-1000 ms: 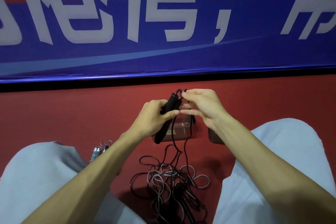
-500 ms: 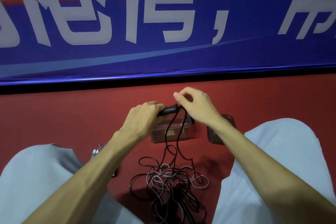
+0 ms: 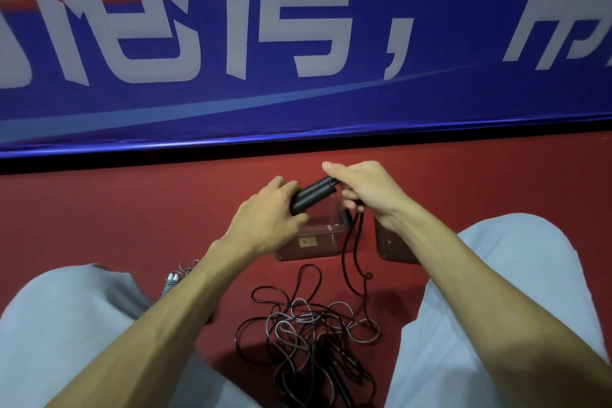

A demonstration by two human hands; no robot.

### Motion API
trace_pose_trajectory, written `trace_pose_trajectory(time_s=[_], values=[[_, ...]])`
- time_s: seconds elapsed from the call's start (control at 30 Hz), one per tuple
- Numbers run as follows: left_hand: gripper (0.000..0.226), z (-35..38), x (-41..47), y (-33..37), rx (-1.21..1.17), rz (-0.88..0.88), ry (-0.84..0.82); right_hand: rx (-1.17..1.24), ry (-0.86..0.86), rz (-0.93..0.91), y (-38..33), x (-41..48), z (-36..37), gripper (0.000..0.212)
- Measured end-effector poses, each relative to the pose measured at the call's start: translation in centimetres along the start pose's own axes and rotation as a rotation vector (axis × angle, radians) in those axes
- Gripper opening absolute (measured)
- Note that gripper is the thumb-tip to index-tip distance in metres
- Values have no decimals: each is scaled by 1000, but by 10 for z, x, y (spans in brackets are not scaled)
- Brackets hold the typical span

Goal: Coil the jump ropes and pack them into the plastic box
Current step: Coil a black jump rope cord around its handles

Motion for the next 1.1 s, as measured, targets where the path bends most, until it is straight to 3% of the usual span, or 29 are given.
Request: trace_pose_trajectory(time_s=[0.17,0.33,0.47,0.57,0.67,0.77,0.87,1.0,1.1], values=[[12,-2,-3,-4,-259,-76,3,162,158,-11,0,0,-15,37],[6,-6,-4,-10,-240,-197,97,105,160,-125,-8,-5,-8,35],[3,-13,-2,-15,-221,-255,138,96,147,-155,-11,-5,-6,46],[8,-11,-1,-19,-395,-326,141,152,30,-154,-13,-4,5,61],[22,-11,2,-29,-937,-439,236,-94,-197,-183,-7,-5,29,73],[22,-27,2,-37,-1446,-461,363,-342,-467,-203,15,-11,62,54],[19,-38,0,-49,-1567,-477,378,-352,-574,-177,29,-17,84,27],[26,-34,1,-59,-1667,-491,368,-492,-563,-190,26,-16,88,30],[28,-40,-1,-66,-1546,-495,474,-620,-549,-129,33,-14,79,33]])
Point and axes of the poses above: each hand's wrist, its own x-axis towards the middle knuckle, its own z-axis out of the palm, y = z × x, the point moved 7 cm from there along x, towards the middle knuckle, and after that the axes turned 1 degree about -y, right-handed, at the moved point
